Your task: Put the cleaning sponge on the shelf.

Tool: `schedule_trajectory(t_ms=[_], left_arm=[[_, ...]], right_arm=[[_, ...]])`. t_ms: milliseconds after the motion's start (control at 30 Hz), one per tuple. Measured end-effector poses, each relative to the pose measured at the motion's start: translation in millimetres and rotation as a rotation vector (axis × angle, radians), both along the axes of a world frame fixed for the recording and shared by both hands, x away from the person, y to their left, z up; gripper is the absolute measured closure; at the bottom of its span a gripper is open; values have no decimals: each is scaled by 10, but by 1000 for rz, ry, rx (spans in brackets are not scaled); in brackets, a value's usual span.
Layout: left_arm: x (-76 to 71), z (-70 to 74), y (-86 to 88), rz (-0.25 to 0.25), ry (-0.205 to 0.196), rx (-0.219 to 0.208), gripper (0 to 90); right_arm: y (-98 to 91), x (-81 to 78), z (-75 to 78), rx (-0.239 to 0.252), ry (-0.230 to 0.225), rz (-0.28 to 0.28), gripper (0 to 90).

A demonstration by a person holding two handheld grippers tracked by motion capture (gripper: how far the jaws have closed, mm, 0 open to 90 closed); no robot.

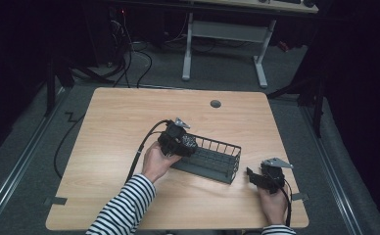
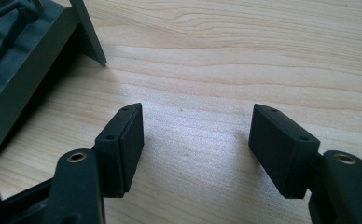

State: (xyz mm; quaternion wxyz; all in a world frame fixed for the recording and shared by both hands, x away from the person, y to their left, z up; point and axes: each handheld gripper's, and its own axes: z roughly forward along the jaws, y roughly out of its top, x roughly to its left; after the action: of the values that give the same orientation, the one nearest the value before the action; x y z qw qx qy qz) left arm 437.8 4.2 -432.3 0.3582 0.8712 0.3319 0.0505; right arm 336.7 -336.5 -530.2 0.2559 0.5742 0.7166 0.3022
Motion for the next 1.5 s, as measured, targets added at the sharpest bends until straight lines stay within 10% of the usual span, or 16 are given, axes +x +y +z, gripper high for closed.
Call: schedule_trajectory(t_ms=[933,1500], left_arm=[[-253,404,559,65,-116,-76,325],[-374,354,1109,167,-110,-121,328]], right_arm=[[1,0,0,0,0,0,357],[3,-1,0,-1,0,-1,357]])
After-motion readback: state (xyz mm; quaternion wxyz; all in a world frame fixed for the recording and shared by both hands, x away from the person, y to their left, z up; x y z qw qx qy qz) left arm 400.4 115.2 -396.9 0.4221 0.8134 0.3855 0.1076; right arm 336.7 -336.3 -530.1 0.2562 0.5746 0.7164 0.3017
